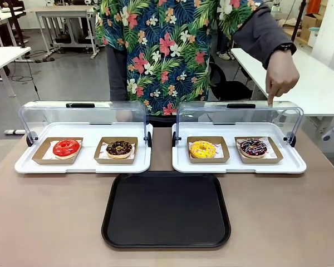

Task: Move the fourth donut from the left to the tray.
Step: Pick up the Paper togo box containing the Donut indicated by the person and place it on the Handle tray.

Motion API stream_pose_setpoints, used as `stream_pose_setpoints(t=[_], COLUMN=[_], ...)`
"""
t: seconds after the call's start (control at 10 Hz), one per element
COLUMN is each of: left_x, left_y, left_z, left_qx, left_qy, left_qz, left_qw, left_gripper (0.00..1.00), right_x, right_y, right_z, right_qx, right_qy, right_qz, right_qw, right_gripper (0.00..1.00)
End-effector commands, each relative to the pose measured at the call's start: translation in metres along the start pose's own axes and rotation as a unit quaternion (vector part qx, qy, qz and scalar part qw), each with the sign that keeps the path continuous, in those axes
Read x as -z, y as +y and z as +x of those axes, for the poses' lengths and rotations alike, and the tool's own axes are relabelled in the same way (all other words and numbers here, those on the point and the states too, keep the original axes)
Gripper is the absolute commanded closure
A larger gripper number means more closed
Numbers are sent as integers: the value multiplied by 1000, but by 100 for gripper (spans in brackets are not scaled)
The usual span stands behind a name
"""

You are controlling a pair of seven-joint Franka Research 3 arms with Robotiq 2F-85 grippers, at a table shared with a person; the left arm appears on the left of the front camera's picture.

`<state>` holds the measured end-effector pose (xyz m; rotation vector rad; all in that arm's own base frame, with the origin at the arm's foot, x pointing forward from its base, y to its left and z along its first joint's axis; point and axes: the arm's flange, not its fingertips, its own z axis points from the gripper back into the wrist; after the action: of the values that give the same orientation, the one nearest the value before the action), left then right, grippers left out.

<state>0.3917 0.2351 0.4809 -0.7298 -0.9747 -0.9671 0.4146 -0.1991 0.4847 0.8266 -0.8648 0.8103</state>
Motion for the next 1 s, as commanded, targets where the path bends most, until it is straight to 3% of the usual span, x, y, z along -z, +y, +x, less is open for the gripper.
stream_pose_setpoints(t=[0.0,0.9], left_x=[-1,-1], left_y=[-1,-1], left_z=[1,1], left_qx=[-3,-3], left_qy=[-4,-4], left_qz=[-5,-5], left_qw=[1000,1000], left_gripper=[0,0], right_x=[2,2], right_y=[0,0], right_z=[2,2], right_qx=[-7,-7], right_qy=[-13,-13], right_qz=[1,1], right_qw=[1000,1000], right_gripper=[0,0])
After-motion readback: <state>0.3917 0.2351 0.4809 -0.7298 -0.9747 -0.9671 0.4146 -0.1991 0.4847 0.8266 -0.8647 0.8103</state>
